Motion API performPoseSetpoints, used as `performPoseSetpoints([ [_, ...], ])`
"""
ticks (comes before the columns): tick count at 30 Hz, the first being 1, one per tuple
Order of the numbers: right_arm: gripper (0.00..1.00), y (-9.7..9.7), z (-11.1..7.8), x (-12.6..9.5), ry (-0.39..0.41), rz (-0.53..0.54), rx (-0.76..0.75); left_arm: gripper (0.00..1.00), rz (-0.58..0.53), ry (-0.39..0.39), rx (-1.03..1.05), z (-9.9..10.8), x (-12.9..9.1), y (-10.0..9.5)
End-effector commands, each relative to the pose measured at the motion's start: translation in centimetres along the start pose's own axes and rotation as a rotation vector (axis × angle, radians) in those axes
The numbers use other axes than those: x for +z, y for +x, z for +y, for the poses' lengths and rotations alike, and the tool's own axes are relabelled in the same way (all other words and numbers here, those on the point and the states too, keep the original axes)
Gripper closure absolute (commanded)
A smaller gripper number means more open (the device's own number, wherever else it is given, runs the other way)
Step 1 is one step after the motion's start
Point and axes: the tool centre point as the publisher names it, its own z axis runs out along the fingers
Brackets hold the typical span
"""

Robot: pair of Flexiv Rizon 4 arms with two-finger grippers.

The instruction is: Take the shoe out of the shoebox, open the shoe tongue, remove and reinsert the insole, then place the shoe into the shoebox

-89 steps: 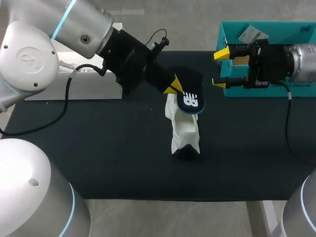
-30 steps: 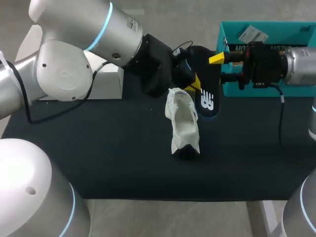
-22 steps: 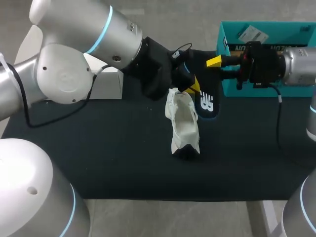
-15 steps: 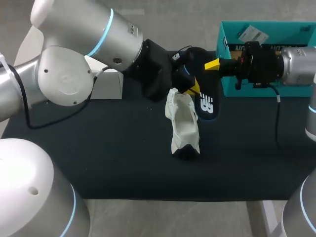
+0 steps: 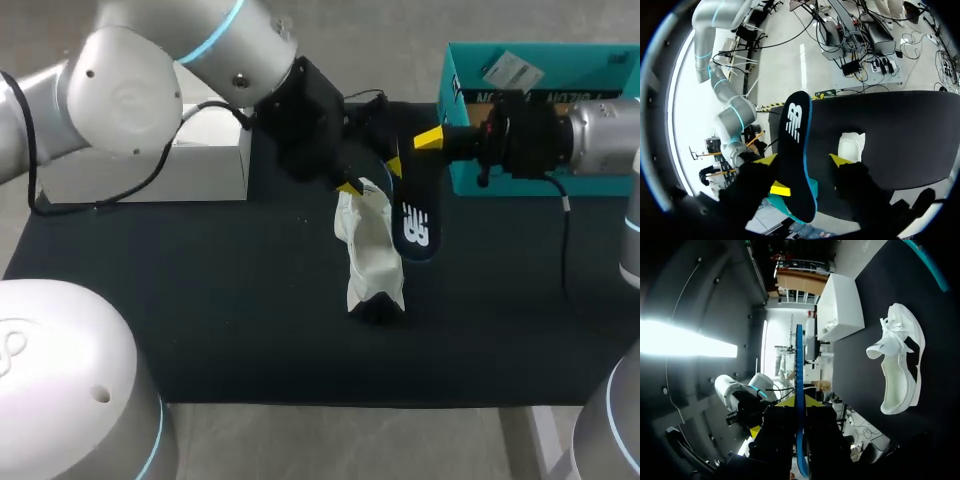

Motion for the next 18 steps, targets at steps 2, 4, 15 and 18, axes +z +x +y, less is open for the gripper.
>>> performPoseSetpoints([
  [2, 1.0, -0.3, 0.1, 0.5, 0.001, -0.014, 0.004, 0.0, 0.393, 0.047, 0.037, 1.5, -1.8, -1.7],
  [4, 1.0, -0.4, 0.0, 0.6, 0.002, -0.017, 0.005, 0.0, 0.447, 0.055, 0.033, 1.7, -2.4, -2.1],
  [15, 1.0, -1.2, -0.1, 1.2, 0.013, -0.044, 0.018, 0.0, 0.642, -0.019, 0.026, 4.4, -4.6, -3.2],
  [18, 1.0, -1.4, -0.1, 1.3, 0.011, -0.049, 0.024, 0.0, 0.656, -0.023, 0.016, 5.1, -4.7, -3.7],
])
